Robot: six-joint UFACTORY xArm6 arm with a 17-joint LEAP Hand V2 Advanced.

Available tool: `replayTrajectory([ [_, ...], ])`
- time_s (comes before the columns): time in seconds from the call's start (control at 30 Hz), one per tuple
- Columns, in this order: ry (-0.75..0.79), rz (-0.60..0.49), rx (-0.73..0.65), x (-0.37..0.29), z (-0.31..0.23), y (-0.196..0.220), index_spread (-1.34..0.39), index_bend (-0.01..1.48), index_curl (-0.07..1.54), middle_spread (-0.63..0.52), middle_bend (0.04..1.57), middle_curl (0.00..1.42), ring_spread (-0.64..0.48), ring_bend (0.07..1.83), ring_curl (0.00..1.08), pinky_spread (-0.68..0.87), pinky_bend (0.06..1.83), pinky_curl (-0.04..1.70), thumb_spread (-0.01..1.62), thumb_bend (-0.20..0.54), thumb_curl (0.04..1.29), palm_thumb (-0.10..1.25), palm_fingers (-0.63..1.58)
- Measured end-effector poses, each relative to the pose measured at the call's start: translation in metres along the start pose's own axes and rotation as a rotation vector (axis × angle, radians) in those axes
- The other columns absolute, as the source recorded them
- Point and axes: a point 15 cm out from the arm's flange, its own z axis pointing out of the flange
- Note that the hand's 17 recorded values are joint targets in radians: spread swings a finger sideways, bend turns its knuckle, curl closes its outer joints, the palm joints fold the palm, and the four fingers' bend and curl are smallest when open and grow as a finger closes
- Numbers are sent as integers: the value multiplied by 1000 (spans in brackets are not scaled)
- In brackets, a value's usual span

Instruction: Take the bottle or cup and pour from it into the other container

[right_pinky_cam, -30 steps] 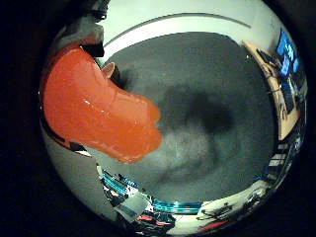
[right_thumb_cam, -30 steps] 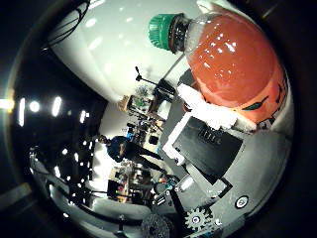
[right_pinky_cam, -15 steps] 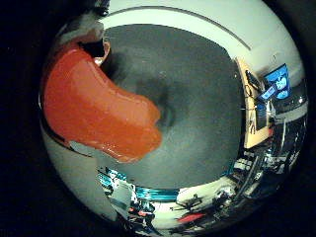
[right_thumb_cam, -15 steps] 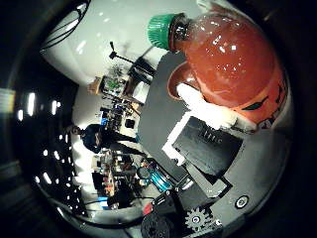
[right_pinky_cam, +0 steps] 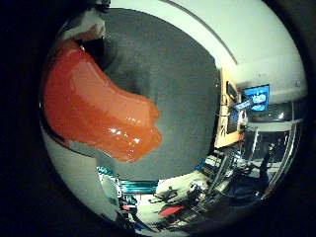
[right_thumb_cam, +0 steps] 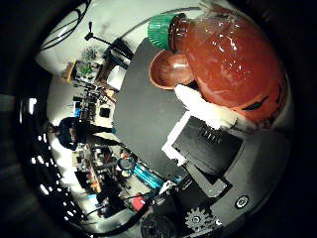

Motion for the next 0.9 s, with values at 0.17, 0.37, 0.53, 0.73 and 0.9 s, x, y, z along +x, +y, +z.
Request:
replayTrajectory([
  [0.17, 106, -10, 21, 9, -20, -25, -201, 1106, 818, -107, 1346, 710, -187, 1396, 714, -203, 1308, 958, 744, -24, 731, 990, 1156],
  [0.37, 242, -101, 8, 3, -27, -45, -199, 1115, 809, -107, 1348, 709, -186, 1405, 702, -199, 1302, 970, 744, -23, 723, 991, 1154],
  [0.53, 341, -186, -35, -16, -24, -58, -198, 1118, 804, -107, 1349, 708, -185, 1409, 695, -198, 1299, 977, 744, -24, 721, 988, 1153],
  [0.73, 392, -267, -75, -39, -3, -71, -197, 1122, 799, -107, 1350, 707, -184, 1414, 689, -198, 1295, 983, 742, -23, 724, 984, 1153],
  [0.9, 441, -294, -129, -48, 8, -80, -197, 1124, 796, -107, 1350, 707, -184, 1416, 685, -198, 1293, 987, 741, -23, 726, 984, 1153],
])
